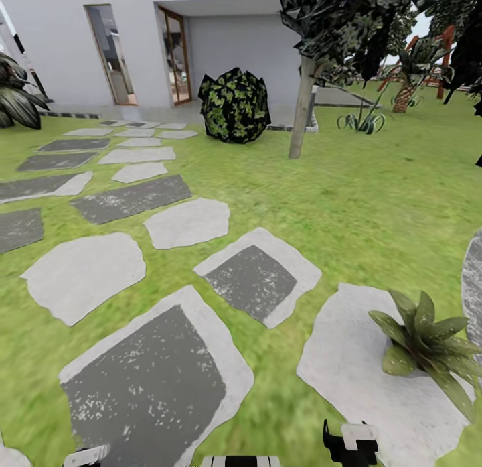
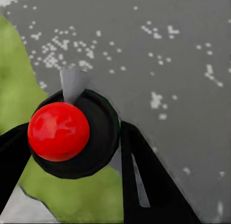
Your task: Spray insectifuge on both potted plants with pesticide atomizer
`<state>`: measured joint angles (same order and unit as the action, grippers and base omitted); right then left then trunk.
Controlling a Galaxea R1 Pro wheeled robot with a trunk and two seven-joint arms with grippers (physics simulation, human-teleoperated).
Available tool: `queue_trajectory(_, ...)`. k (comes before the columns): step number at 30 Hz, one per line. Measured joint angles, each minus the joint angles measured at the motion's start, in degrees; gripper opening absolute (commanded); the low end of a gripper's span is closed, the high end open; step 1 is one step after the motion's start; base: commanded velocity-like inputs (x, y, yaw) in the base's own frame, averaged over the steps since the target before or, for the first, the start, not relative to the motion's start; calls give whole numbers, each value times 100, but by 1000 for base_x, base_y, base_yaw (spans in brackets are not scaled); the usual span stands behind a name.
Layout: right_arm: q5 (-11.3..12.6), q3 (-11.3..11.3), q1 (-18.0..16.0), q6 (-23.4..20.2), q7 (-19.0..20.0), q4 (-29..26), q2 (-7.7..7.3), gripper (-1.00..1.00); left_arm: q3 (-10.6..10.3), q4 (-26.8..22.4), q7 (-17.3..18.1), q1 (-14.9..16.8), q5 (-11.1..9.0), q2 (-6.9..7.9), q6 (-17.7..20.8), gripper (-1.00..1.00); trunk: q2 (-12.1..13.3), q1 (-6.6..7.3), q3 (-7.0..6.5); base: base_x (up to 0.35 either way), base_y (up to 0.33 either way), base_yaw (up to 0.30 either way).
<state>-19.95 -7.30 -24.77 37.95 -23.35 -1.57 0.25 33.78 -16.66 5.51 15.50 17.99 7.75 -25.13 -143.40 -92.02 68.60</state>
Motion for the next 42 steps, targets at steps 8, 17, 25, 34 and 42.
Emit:
queue_trajectory(8,-3,0,0,0,0,2,1,100,0,1,-1,0,1,0,0,-100,0,0,31,0,0,270)
queue_trajectory(17,-3,1,0,0,0,4,12,100,0,0,-1,0,0,0,-2,-100,0,0,65,0,0,270)
queue_trajectory(25,-6,0,0,0,1,4,18,100,0,0,-10,0,-9,0,-11,-100,0,2,95,48,0,270)
queue_trajectory(34,-8,0,0,-1,1,1,18,100,9,-1,-42,0,-26,2,-17,-100,0,3,130,292,104,270)
queue_trajectory(42,-7,0,1,-2,1,3,18,100,9,-1,-62,0,-27,0,-26,-100,0,3,160,307,167,270)
